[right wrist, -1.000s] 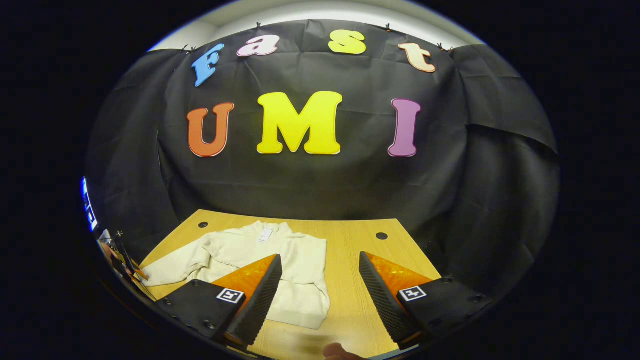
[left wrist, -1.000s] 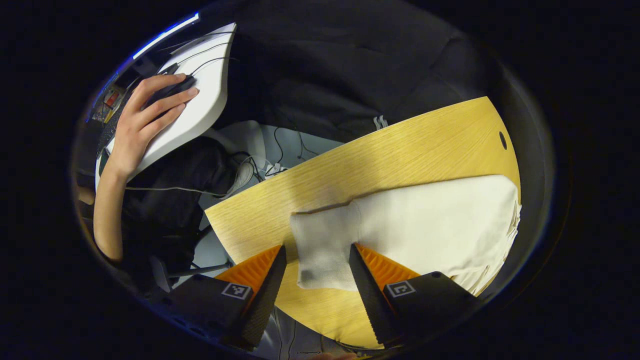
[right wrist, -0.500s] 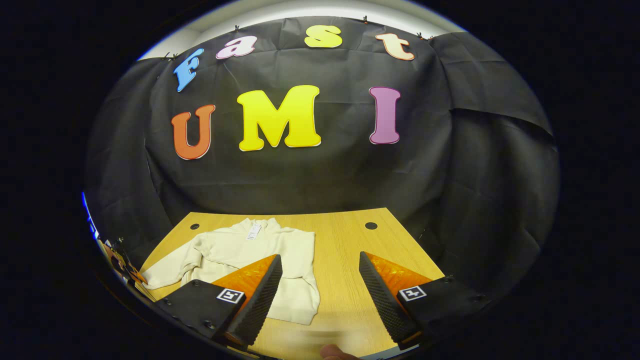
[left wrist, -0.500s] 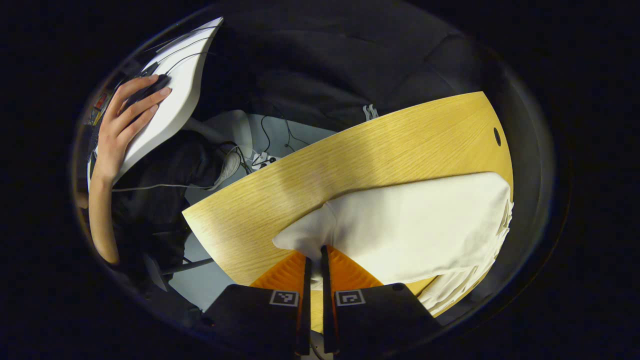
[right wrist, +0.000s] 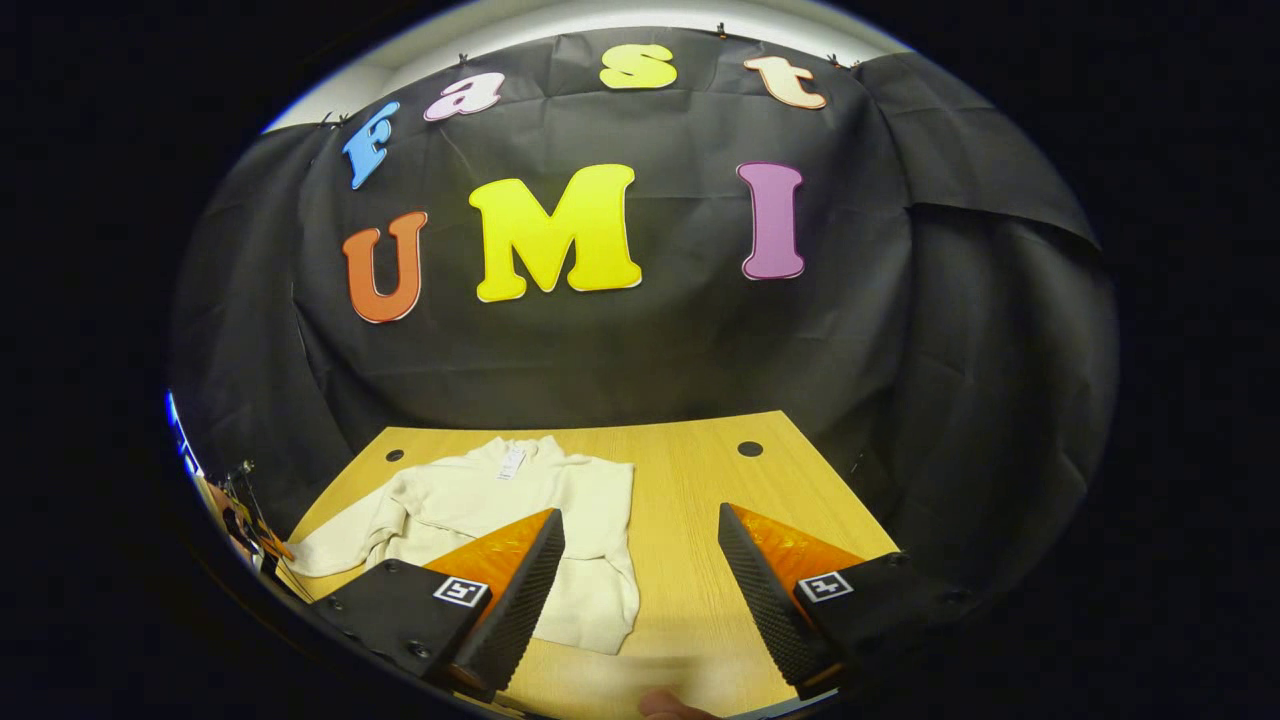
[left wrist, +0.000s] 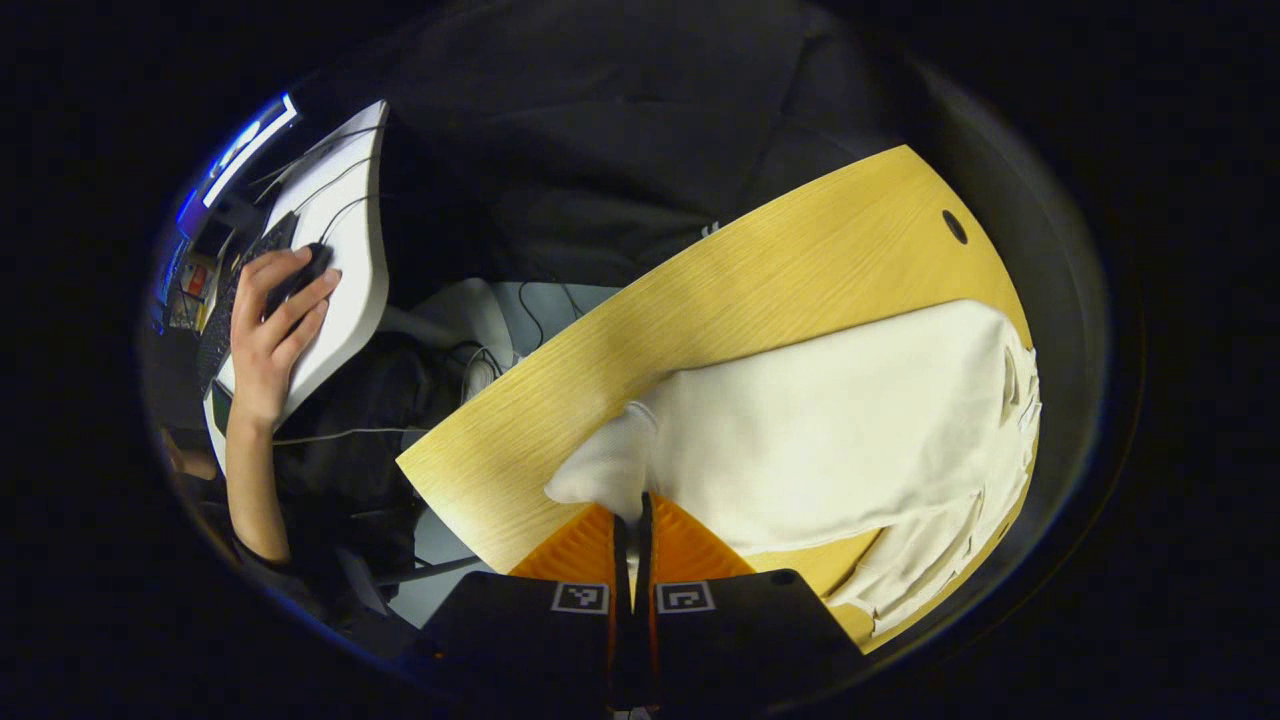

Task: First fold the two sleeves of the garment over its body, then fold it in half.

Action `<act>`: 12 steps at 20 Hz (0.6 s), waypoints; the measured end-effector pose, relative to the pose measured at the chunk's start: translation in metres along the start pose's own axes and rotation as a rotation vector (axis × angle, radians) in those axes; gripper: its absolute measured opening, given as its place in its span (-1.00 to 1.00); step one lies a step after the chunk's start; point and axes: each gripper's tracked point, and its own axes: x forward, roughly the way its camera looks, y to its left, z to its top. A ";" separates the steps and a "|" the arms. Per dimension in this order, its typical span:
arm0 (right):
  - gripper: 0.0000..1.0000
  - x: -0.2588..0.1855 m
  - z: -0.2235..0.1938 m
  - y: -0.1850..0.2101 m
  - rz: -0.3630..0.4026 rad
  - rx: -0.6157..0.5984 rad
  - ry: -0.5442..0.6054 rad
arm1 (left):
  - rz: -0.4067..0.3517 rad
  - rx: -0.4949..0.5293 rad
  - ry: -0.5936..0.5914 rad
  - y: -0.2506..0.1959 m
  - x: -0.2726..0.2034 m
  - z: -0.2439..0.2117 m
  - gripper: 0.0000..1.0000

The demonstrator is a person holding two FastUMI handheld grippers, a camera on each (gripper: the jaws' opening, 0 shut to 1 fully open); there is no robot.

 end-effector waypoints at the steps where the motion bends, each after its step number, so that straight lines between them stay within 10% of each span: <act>1: 0.92 0.002 0.003 -0.001 0.006 0.000 -0.001 | -0.008 0.018 -0.017 -0.010 -0.008 0.006 -0.94; 12: 0.92 0.022 0.028 -0.031 0.008 -0.010 -0.031 | -0.143 0.369 -0.231 -0.198 -0.099 0.055 -0.94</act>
